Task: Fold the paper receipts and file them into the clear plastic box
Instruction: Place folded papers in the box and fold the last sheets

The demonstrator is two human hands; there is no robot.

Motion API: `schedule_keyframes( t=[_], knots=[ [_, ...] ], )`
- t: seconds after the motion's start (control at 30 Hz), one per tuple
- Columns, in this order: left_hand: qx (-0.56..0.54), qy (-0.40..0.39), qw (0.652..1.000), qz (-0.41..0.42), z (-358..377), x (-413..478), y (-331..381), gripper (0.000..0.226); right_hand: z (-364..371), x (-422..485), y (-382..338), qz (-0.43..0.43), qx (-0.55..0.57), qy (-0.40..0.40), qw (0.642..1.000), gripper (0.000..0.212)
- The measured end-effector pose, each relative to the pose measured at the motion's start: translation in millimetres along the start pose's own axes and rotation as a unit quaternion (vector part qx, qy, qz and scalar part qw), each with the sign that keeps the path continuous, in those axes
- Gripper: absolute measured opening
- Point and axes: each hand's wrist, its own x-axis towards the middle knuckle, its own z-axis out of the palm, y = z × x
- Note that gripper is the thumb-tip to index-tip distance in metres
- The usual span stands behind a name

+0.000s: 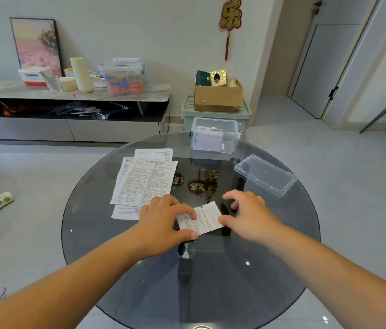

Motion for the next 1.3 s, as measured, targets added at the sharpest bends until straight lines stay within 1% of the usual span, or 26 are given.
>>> schedule_keyframes(
  t=[0.07,0.13,0.2,0.27,0.33,0.43,0.47,0.5,0.6,0.67,0.7,0.77,0.83,0.9,0.97,1.0,1.07,1.2,1.3],
  knots=[
    [0.001,0.000,1.000,-0.002,0,0,1,0.037,0,0,-4,-0.008,0.054,0.014,0.998,0.049],
    [0.004,0.000,1.000,-0.003,0,0,1,0.038,-2,2,-10,-0.011,0.077,0.023,0.997,0.047],
    [0.006,0.000,1.000,-0.005,0,0,2,0.038,-2,3,-16,-0.004,0.089,0.015,0.996,0.048],
    [0.008,0.002,1.000,-0.007,-1,-1,2,0.040,-1,4,-20,0.015,0.133,-0.003,0.991,0.048],
    [0.009,0.002,1.000,-0.010,-1,-1,2,0.041,2,6,-22,0.039,0.179,-0.015,0.983,0.050],
    [0.003,0.002,1.000,-0.013,0,0,2,0.042,5,8,-22,0.075,0.214,-0.017,0.974,0.060],
    [0.001,0.004,1.000,-0.013,0,0,2,0.042,5,8,-22,0.080,0.222,-0.021,0.972,0.060],
    [-0.001,0.006,1.000,-0.013,-1,0,2,0.042,5,6,-22,0.080,0.228,-0.027,0.970,0.055],
    [-0.002,0.014,1.000,-0.010,-1,-1,1,0.045,3,0,-23,0.060,0.260,-0.036,0.963,0.023],
    [-0.012,0.033,0.999,0.002,-2,-1,2,0.047,2,-3,-25,0.033,0.294,-0.019,0.955,0.007],
    [-0.020,0.056,0.998,0.013,-3,-1,4,0.049,1,-4,-26,0.011,0.303,0.005,0.953,0.005],
    [-0.053,0.118,0.991,0.038,-9,0,9,0.056,-3,-5,-25,-0.059,0.260,0.078,0.961,0.009],
    [-0.109,0.167,0.978,0.064,-15,3,14,0.057,-9,-10,-24,-0.148,0.173,0.148,0.962,0.009],
    [-0.151,0.178,0.968,0.091,-20,4,18,0.042,-14,-14,-22,-0.240,0.089,0.174,0.951,0.005],
    [-0.164,0.166,0.967,0.104,-24,3,20,0.023,-13,-16,-18,-0.288,0.032,0.156,0.944,0.004],
    [-0.160,0.157,0.969,0.107,-25,2,22,0.016,-12,-17,-16,-0.295,0.018,0.142,0.945,0.004],
    [-0.146,0.129,0.975,0.104,-24,-1,21,0.012,-9,-18,-11,-0.285,0.007,0.113,0.952,0.004],
    [-0.125,0.042,0.990,0.055,-14,-5,15,0.010,-4,-21,-3,-0.224,0.048,0.036,0.973,0.005],
    [-0.100,0.018,0.995,0.020,-7,-6,11,0.010,3,-20,2,-0.183,0.078,0.003,0.980,0.004]
  ],
)
